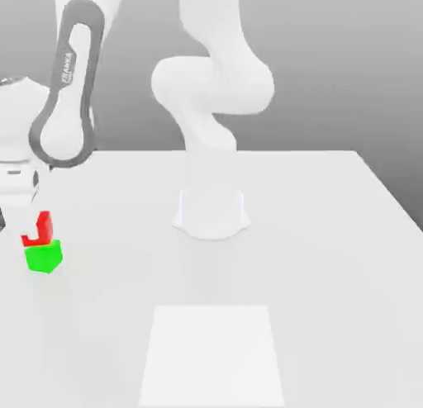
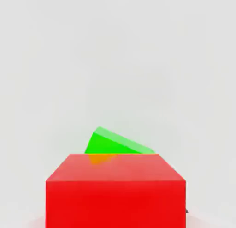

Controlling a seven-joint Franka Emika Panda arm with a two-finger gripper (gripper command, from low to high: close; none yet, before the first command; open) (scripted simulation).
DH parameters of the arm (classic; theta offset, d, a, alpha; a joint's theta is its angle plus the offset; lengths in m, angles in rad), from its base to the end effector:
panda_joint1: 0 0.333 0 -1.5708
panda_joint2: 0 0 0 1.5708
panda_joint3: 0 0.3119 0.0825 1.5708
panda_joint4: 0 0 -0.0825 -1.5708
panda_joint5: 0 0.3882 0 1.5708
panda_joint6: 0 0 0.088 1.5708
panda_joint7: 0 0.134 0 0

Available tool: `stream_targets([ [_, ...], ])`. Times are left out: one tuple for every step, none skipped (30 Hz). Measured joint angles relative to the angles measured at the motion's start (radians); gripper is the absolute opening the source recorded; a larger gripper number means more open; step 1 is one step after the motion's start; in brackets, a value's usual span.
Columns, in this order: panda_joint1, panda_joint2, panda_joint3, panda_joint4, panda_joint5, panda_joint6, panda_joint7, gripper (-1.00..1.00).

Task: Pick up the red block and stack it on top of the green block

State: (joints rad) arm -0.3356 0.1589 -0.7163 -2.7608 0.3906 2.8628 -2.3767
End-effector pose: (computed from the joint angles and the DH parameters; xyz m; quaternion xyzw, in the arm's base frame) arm 0.1583 -0.3487 0.1453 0.8883 0.4593 0.0005 0.0008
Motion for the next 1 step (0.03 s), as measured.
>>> stream_targets([
  [0.000,0.000,0.000,0.000,0.000,0.000,0.000,1.00],
])
